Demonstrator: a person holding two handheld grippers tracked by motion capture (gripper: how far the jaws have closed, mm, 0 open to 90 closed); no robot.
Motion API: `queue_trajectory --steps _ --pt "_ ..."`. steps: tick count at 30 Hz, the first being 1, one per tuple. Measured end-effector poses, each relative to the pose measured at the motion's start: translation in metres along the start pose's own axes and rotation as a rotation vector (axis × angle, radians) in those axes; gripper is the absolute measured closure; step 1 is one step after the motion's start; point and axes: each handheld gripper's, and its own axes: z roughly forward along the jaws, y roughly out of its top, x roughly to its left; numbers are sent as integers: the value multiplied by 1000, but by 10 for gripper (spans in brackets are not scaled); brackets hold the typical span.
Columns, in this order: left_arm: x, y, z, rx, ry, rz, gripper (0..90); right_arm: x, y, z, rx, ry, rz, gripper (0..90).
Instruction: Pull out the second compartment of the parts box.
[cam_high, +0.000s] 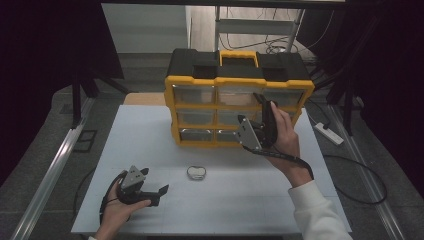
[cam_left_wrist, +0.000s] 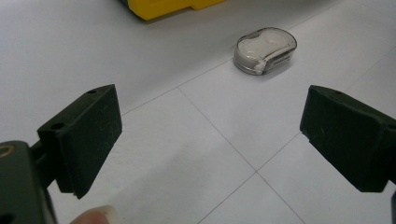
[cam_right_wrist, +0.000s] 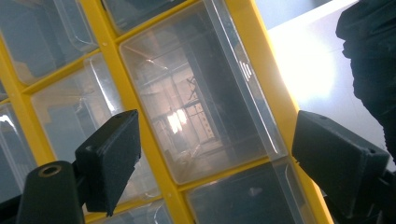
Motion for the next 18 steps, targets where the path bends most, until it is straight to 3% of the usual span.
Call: queue_trajectory --steps 18 --pt "0 0 0 -3 -4 -1 64 -7 1 9 4 -16 -9 173"
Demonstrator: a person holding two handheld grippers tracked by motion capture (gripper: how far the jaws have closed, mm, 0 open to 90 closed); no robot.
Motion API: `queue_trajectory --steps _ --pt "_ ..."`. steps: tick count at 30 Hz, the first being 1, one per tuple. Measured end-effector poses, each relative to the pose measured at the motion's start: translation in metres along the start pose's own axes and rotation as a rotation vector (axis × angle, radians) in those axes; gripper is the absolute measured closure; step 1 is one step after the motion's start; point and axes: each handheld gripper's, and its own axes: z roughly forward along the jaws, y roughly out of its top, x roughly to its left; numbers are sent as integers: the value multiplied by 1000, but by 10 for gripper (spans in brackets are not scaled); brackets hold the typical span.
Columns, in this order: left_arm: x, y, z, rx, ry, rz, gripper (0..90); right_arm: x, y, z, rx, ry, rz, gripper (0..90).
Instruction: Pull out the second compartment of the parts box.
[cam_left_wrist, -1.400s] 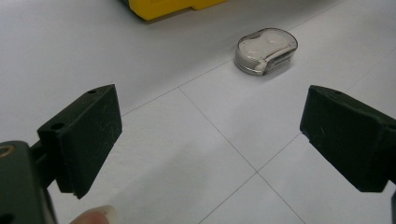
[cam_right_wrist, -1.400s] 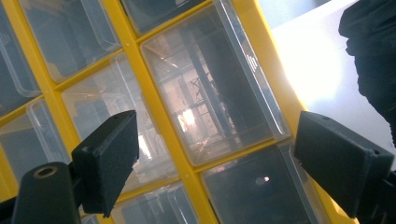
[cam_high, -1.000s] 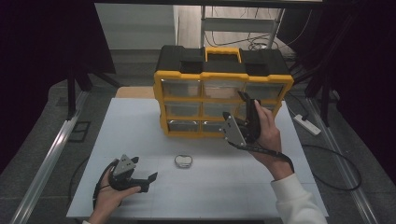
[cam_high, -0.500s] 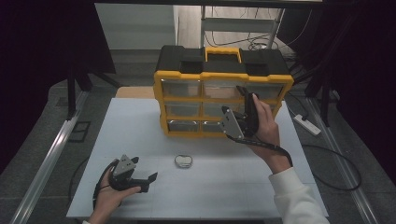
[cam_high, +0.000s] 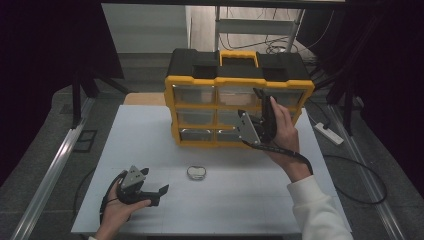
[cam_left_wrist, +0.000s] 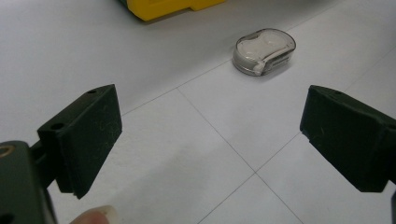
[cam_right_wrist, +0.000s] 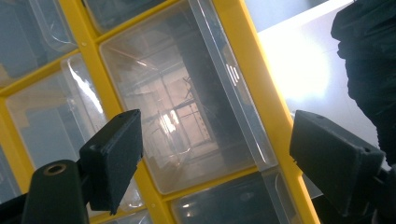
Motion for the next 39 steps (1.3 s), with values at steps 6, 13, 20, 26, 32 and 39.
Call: queue_trajectory --steps 6,13,20,26,32,39 --pt "0 0 0 0 -1 -1 64 -1 -2 3 3 -5 -5 183" --pt "0 0 0 0 -1 2 64 -2 0 6 -3 -6 -6 203" --pt "0 0 0 0 -3 0 64 -3 5 7 -10 -4 -23 239" --pt "0 0 0 -1 -1 1 64 -4 6 8 -8 -9 -26 265" --pt "0 0 0 0 -1 1 64 -3 5 11 -6 -14 -34 296" --pt "0 0 0 -2 -1 0 64 -3 5 12 -3 -33 -46 335"
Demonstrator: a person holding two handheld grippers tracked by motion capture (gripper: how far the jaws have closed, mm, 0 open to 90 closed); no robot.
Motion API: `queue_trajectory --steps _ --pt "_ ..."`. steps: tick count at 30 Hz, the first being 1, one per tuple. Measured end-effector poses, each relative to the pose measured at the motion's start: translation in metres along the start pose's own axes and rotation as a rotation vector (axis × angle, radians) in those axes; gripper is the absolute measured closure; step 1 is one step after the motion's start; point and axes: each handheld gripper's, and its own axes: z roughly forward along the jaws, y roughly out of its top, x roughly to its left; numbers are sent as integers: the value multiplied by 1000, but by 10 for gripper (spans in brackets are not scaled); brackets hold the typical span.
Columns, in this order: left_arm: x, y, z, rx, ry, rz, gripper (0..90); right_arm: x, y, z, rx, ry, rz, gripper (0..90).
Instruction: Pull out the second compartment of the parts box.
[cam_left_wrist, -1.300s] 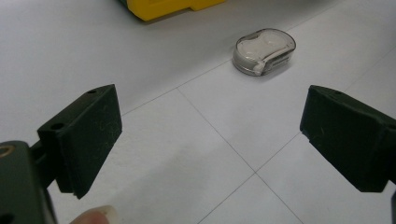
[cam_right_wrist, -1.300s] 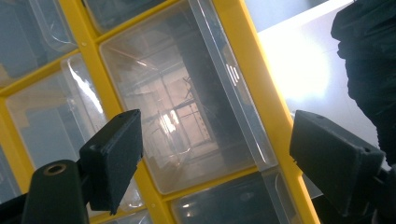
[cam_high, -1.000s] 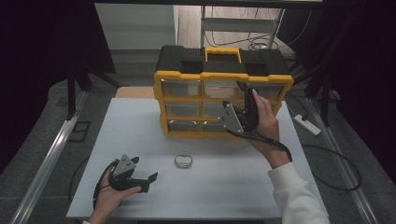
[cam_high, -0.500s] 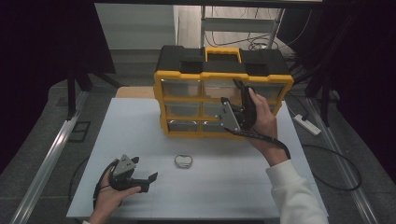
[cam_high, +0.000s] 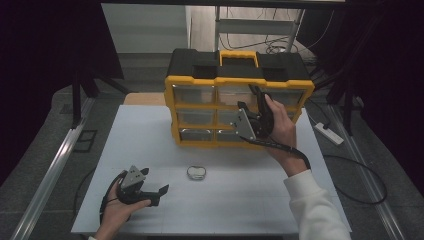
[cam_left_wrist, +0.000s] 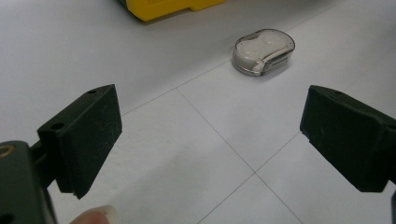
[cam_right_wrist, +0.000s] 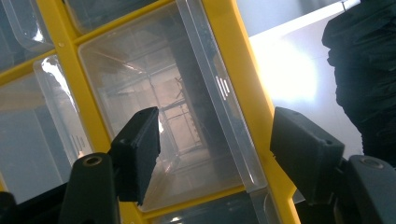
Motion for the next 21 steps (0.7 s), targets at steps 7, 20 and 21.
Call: queue_trajectory --steps 7,20,21 --pt "0 0 0 1 -1 1 64 0 0 1 1 -8 -8 372" --pt "0 0 0 4 -3 4 64 0 -3 4 5 -23 -24 441" --pt "0 0 0 4 -3 5 64 0 -3 4 6 -22 -26 444"
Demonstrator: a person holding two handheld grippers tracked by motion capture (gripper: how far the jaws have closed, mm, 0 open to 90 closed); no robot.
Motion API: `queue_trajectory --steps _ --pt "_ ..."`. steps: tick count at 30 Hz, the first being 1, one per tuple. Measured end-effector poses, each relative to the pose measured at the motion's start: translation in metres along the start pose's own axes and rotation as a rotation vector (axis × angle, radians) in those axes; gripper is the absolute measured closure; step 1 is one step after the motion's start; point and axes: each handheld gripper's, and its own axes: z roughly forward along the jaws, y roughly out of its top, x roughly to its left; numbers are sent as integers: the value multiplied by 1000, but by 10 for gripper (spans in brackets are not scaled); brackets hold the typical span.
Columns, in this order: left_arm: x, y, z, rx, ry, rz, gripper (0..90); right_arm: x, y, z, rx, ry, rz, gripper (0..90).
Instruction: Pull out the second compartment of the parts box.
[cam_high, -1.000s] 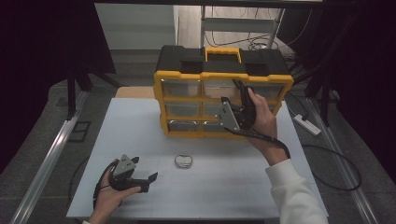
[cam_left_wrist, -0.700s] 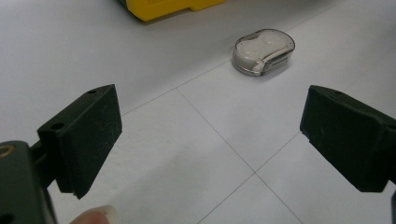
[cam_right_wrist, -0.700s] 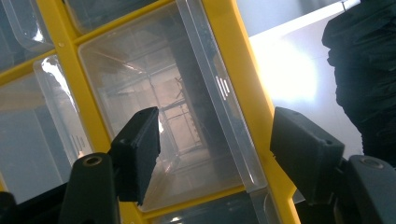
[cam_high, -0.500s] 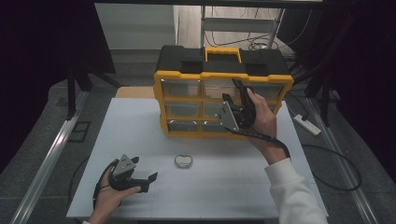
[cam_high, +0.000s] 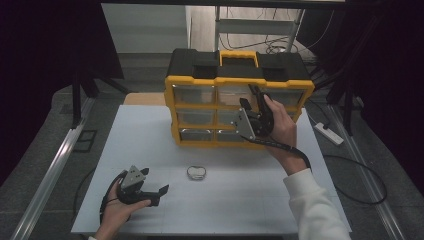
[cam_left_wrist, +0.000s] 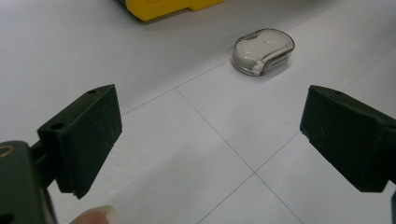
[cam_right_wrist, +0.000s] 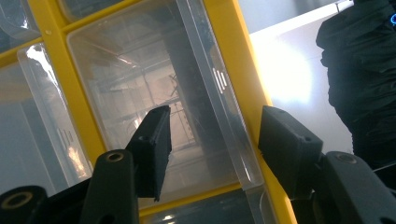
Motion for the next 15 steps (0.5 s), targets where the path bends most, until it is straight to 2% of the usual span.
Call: queue_trajectory --steps 6,15 --pt "0 0 0 0 -1 -1 64 0 0 1 2 -8 -23 481" --pt "0 0 0 -1 -1 -1 64 0 0 1 -3 -39 -29 570"
